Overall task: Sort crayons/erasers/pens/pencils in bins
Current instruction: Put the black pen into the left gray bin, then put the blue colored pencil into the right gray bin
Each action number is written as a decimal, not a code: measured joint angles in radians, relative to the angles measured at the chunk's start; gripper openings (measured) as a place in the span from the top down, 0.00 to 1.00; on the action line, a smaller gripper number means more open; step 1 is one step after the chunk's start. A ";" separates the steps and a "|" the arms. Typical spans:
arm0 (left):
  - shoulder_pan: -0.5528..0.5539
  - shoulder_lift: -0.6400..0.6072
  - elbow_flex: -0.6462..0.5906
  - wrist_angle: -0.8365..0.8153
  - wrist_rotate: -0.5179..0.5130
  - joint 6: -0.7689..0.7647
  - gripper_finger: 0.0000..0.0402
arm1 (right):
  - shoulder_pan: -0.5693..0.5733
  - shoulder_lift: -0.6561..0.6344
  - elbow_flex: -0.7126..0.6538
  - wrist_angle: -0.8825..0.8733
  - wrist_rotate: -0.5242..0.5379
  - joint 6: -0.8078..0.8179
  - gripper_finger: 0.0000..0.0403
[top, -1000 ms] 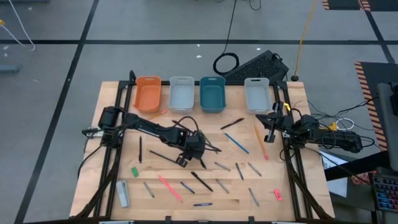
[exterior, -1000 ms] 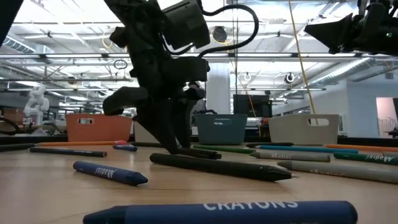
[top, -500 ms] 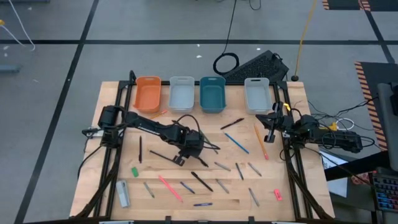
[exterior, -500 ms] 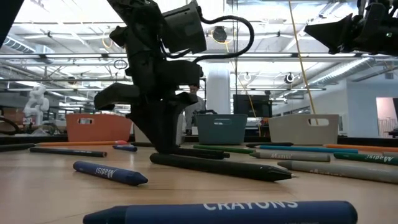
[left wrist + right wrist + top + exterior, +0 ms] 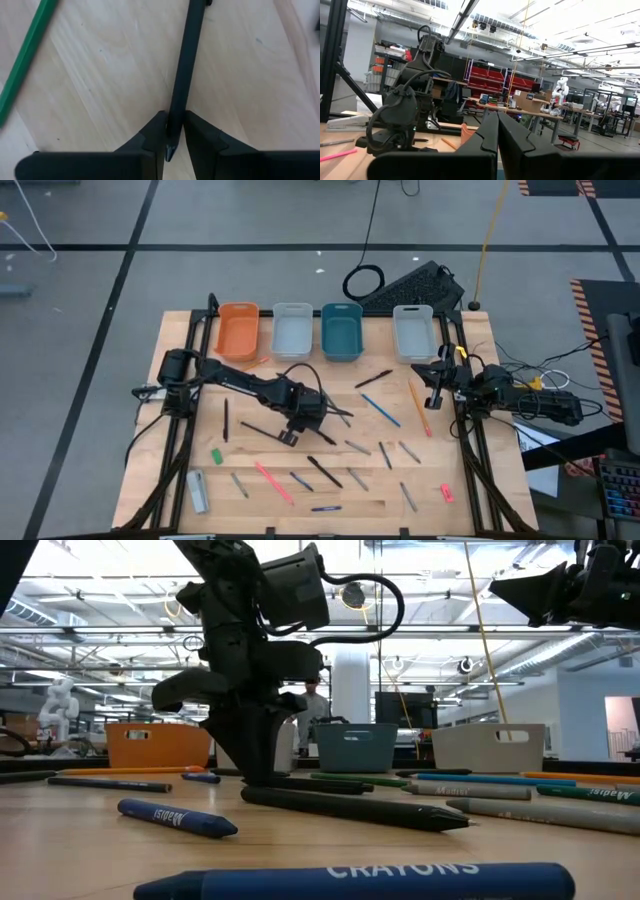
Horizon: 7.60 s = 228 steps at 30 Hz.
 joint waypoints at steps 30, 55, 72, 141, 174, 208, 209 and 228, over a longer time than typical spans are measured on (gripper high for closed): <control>-0.006 0.001 -0.002 0.024 0.016 0.020 0.95 | 0.000 0.000 0.000 0.000 0.000 -0.001 1.00; 0.188 -0.508 -0.004 -0.079 -0.084 -0.418 0.93 | 0.000 0.002 0.000 -0.002 0.000 0.000 1.00; 0.706 -0.338 -0.003 -0.040 0.059 -0.629 0.92 | 0.000 0.002 0.000 0.001 0.000 0.001 1.00; 0.780 -0.254 -0.002 -0.005 0.015 -0.518 0.92 | 0.000 0.002 0.000 0.000 0.003 0.030 1.00; 0.312 -0.779 -0.775 1.141 -0.109 -0.321 0.99 | 0.000 0.355 0.050 -0.006 0.194 0.376 1.00; 0.313 -0.778 -0.945 1.458 -0.104 -0.286 0.96 | 0.000 0.869 0.432 -0.546 0.105 0.725 1.00; 0.313 -0.778 -0.945 1.458 -0.104 -0.286 0.97 | 0.000 0.881 0.436 -0.568 0.103 0.744 0.99; 0.313 -0.778 -0.945 1.428 -0.103 -0.294 0.96 | 0.062 1.151 0.578 -0.631 0.024 0.889 0.68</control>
